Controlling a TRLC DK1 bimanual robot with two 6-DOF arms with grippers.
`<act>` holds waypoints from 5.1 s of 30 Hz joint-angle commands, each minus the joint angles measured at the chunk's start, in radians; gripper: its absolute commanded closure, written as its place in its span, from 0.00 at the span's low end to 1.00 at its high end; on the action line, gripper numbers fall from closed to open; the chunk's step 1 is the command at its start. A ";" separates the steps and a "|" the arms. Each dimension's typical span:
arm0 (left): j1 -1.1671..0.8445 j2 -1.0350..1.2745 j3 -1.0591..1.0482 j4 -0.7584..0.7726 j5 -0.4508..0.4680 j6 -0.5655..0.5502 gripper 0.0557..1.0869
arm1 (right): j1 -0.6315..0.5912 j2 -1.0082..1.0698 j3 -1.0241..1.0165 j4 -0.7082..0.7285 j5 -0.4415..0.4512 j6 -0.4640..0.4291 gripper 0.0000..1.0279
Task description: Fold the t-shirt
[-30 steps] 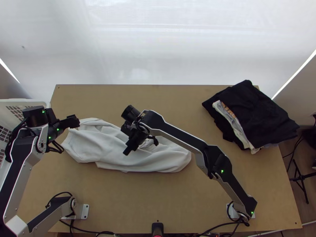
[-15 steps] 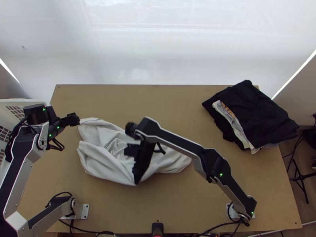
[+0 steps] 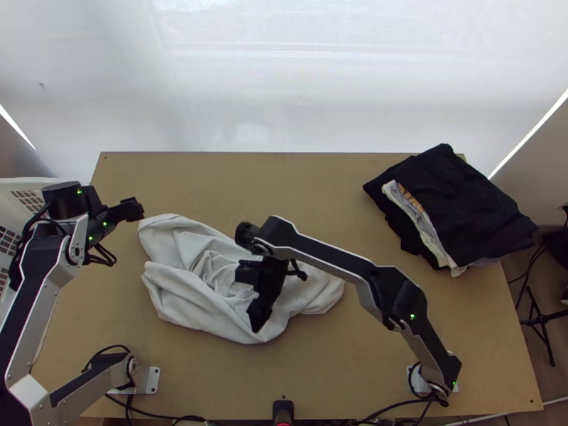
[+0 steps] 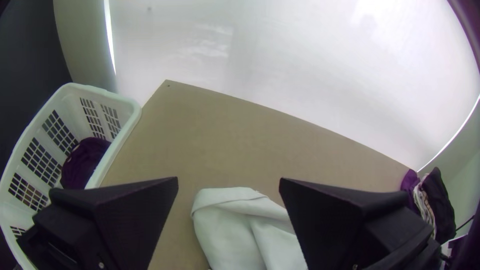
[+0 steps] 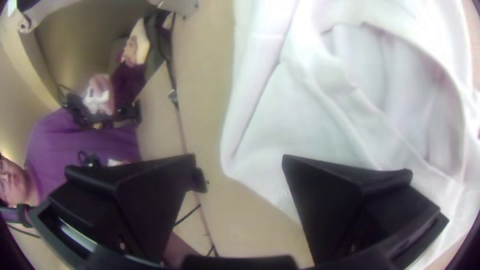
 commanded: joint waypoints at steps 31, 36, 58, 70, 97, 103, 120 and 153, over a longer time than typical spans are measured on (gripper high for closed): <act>0.043 0.031 0.022 0.041 0.003 0.004 0.05 | 0.206 0.066 0.259 0.200 0.398 0.139 0.49; 0.043 0.039 0.029 0.044 0.003 0.004 0.05 | 0.206 0.086 0.257 0.195 0.395 0.141 0.49; 0.060 0.037 0.036 0.038 0.003 0.024 0.05 | 0.165 0.073 0.268 0.305 0.392 0.224 0.97; 0.061 0.045 0.050 0.040 0.003 0.027 0.05 | 0.174 0.027 0.141 0.239 0.396 0.193 0.15; 0.083 0.022 0.058 0.027 0.006 0.016 0.05 | -0.004 -0.245 0.176 0.396 0.404 0.302 0.97; 0.056 0.017 0.055 0.027 0.006 -0.007 0.05 | -0.248 -0.421 0.181 0.416 0.410 0.349 0.97; -0.085 0.070 0.019 0.027 0.006 0.067 0.05 | -0.665 -0.681 -0.037 0.430 0.410 0.349 0.97; -0.336 0.775 0.303 0.218 0.284 0.116 0.05 | -0.607 -0.690 -0.155 0.499 0.410 0.382 0.97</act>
